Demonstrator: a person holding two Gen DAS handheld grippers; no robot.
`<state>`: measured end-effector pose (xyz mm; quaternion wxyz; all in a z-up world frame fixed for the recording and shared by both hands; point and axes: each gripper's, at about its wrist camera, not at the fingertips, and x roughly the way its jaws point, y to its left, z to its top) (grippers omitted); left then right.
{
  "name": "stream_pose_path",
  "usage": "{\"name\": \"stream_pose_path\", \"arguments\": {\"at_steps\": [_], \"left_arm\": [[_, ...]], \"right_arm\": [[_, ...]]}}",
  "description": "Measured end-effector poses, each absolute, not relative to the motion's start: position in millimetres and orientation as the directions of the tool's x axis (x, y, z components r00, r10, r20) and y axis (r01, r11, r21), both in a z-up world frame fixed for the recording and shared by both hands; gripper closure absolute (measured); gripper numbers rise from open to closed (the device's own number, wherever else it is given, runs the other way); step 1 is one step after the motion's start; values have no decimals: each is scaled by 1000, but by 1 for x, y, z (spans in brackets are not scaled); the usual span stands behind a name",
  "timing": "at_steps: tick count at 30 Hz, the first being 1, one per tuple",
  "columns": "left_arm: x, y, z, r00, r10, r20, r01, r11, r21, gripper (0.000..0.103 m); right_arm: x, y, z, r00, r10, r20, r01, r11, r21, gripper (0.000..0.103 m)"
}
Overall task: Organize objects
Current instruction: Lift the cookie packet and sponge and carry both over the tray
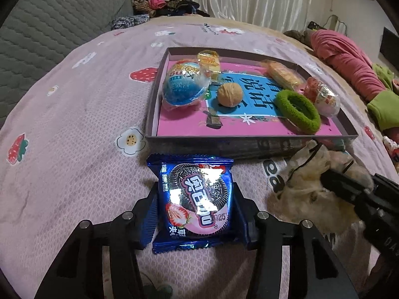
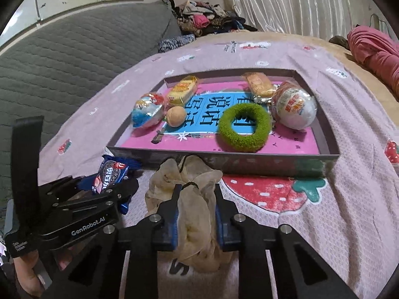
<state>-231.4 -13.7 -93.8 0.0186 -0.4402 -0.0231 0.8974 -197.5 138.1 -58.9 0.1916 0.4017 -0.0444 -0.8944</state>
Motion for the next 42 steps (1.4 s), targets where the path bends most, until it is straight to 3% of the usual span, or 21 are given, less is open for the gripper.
{"name": "stream_pose_path", "arguments": {"at_steps": [11, 30, 42], "left_arm": [[-201, -7, -71, -648, 36, -761, -14, -999, -35, 49], [-141, 11, 33, -750, 19, -661, -34, -999, 9, 49], [-144, 20, 96, -795, 38, -605, -62, -998, 19, 49]], "right_arm": [[-166, 153, -25, -661, -392, -640, 326, -918, 225, 82], [-111, 168, 60, -740, -371, -560, 344, -925, 158, 82], [-112, 176, 123, -794, -349, -499, 353, -931, 89, 82]]}}
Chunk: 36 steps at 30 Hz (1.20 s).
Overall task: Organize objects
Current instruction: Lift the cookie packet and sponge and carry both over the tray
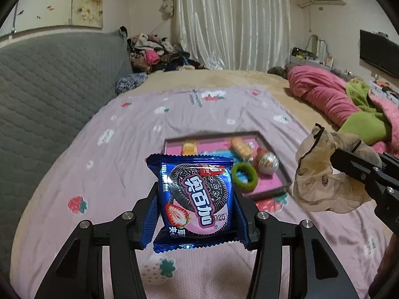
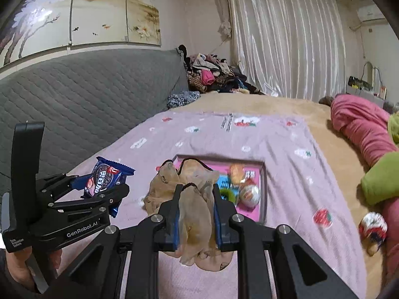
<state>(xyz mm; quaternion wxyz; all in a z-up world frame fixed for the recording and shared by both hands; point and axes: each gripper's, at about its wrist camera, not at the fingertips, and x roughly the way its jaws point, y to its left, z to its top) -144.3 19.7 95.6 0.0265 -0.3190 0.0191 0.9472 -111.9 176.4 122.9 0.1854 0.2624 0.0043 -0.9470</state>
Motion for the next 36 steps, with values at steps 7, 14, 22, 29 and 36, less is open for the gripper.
{"name": "stream_pose_path", "arguments": {"at_steps": [7, 14, 22, 29, 36], "left_arm": [[-166, 23, 136, -824, 55, -564, -79, -997, 19, 49], [-207, 28, 148, -845, 53, -531, -75, -997, 19, 49], [-269, 35, 82, -812, 62, -581, -65, -998, -16, 49], [-305, 49, 10, -782, 36, -622, -48, -999, 2, 49], [-320, 60, -39, -760, 46, -648, -73, -997, 16, 49]], "right_arm": [[-131, 177, 157, -825, -329, -459, 349, -936, 44, 82], [-167, 175, 167, -835, -327, -443, 347, -937, 38, 82], [-219, 172, 133, -827, -338, -449, 343, -937, 72, 82], [-259, 173, 82, -822, -321, -470, 311, -945, 102, 82], [-299, 167, 31, -792, -308, -526, 296, -949, 109, 82]]}}
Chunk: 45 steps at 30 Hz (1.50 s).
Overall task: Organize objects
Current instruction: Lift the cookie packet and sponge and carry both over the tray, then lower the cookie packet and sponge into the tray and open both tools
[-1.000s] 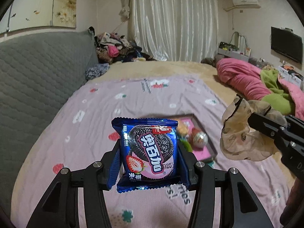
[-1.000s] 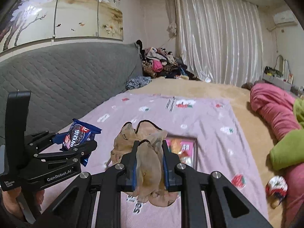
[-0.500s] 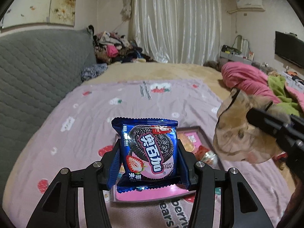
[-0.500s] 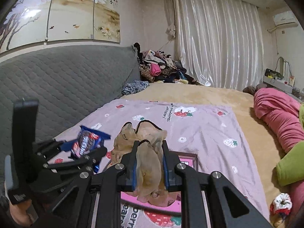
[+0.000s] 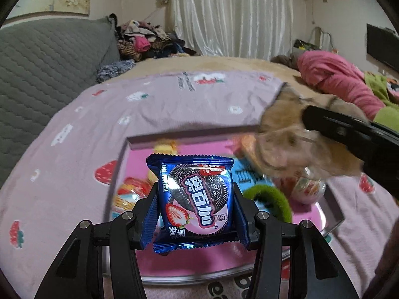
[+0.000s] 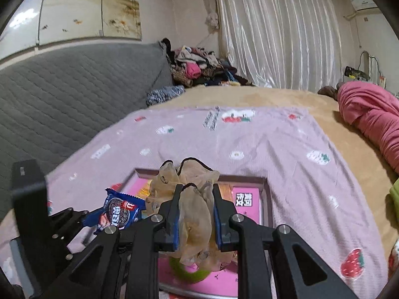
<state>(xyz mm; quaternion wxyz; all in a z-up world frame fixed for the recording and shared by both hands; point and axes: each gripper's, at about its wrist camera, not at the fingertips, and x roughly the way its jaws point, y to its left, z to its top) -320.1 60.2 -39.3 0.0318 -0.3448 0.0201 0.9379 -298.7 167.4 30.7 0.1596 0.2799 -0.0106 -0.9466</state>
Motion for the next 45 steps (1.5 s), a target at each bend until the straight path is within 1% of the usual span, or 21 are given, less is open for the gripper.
{"name": "stream_pose_path", "arguments": {"at_steps": [3, 7, 11, 13, 20, 26, 28, 34, 36, 38, 40, 44, 45], "left_arm": [[-324, 64, -53, -747, 54, -662, -93, -995, 23, 49], [-331, 65, -62, -733, 81, -676, -121, -993, 12, 49], [-337, 65, -70, -728, 69, -682, -119, -993, 25, 49], [-339, 60, -69, -725, 87, -684, -115, -993, -4, 49], [-342, 55, -69, -729, 79, -680, -103, -995, -6, 49], [-346, 50, -71, -728, 65, -683, -85, -996, -3, 48], [-347, 50, -71, -731, 53, -680, -83, -996, 11, 48], [-348, 56, -73, -737, 42, -675, -91, -995, 38, 48], [-348, 55, -73, -733, 46, -679, -90, -995, 31, 46], [-350, 55, -75, -725, 43, -687, -88, -996, 31, 40], [-350, 57, -77, -722, 40, -691, -91, -995, 37, 37], [-349, 59, -76, -723, 36, -690, -92, -995, 44, 36], [-350, 59, -77, -720, 34, -693, -91, -995, 46, 35]], "right_arm": [[-315, 162, 9, -766, -297, -570, 304, -949, 86, 82], [-332, 158, -15, -753, -273, -599, 297, -953, 60, 82], [-341, 157, -34, -730, -251, -635, 293, -955, 40, 82], [-343, 157, -40, -723, -235, -649, 286, -958, 27, 82], [-342, 160, -43, -732, -220, -645, 275, -961, 15, 80], [-342, 162, -37, -744, -219, -631, 271, -963, 16, 71], [-341, 163, -35, -749, -217, -626, 266, -964, 15, 66], [-337, 161, -31, -757, -222, -614, 270, -963, 15, 64], [-337, 161, -30, -757, -224, -614, 271, -962, 16, 63], [-335, 162, -29, -760, -221, -611, 268, -963, 15, 59], [-335, 163, -29, -761, -217, -611, 263, -965, 15, 56], [-336, 164, -28, -761, -215, -612, 260, -966, 17, 51], [-336, 164, -28, -761, -214, -612, 259, -966, 16, 47]]}}
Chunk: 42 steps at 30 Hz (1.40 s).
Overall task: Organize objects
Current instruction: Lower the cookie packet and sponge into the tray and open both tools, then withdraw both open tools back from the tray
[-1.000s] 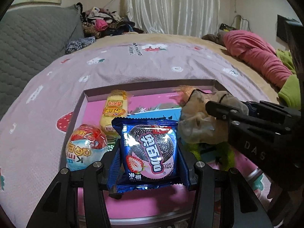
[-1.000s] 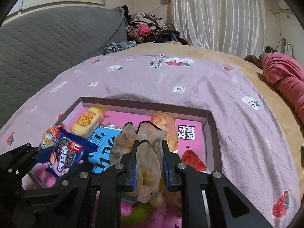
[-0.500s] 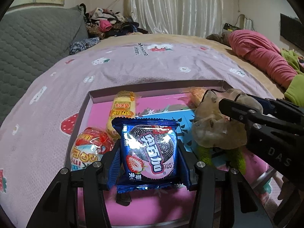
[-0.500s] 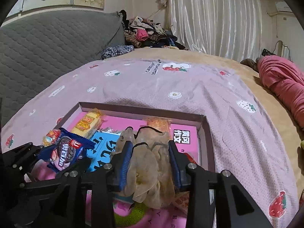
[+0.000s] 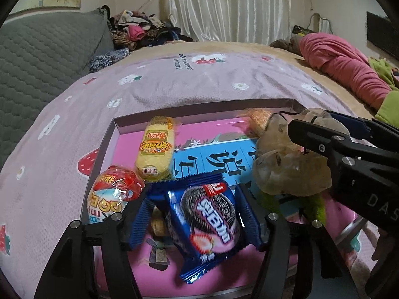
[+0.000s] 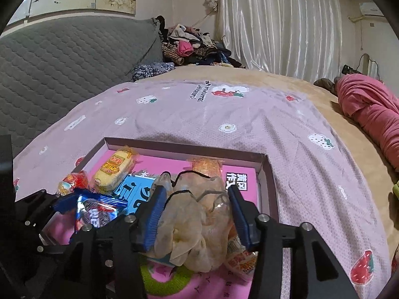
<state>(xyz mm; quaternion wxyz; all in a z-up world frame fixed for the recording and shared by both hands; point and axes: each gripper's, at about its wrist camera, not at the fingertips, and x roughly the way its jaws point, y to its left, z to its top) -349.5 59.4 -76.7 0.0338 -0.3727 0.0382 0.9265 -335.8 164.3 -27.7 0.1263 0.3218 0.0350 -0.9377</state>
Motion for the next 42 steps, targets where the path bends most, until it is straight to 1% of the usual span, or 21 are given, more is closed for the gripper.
{"name": "stream_pose_path", "arguments": {"at_steps": [1, 5, 10, 12, 13, 17, 25, 29, 36, 40, 42], "left_arm": [[-349, 59, -77, -720, 33, -694, -89, -995, 45, 34], [-346, 58, -73, -727, 34, -686, -89, -995, 45, 33], [-343, 57, -71, -729, 36, -684, -90, -995, 44, 32], [-342, 56, -70, -731, 33, -681, -88, -995, 47, 25], [-341, 56, -69, -732, 36, -680, -90, -995, 44, 24], [-339, 53, -62, -742, 39, -670, -86, -996, 37, 24], [-331, 45, -48, -764, 26, -645, -64, -997, 35, 22], [-327, 40, -38, -778, 37, -627, -58, -998, 14, 22], [-320, 34, -22, -797, 33, -603, -40, -999, -1, 21], [-317, 32, -16, -805, 31, -593, -33, -999, -7, 21], [-315, 31, -14, -808, 32, -588, -34, -999, -9, 21]], "right_arm": [[-336, 164, -28, -759, -212, -615, 258, -966, 14, 44], [-337, 165, -27, -765, -204, -611, 249, -968, 11, 42], [-337, 167, -25, -768, -202, -608, 242, -970, 17, 33], [-337, 168, -24, -770, -201, -606, 239, -971, 18, 30], [-337, 168, -24, -770, -200, -606, 239, -971, 17, 30], [-336, 171, -20, -781, -196, -593, 226, -974, 23, 28], [-325, 178, -1, -820, -193, -540, 211, -977, 28, 17], [-320, 178, 4, -830, -187, -526, 204, -979, 27, 15], [-308, 179, 16, -847, -177, -501, 192, -981, 21, 7], [-301, 180, 21, -853, -176, -491, 192, -981, 20, 6], [-299, 179, 22, -856, -173, -487, 187, -982, 19, 3]]}}
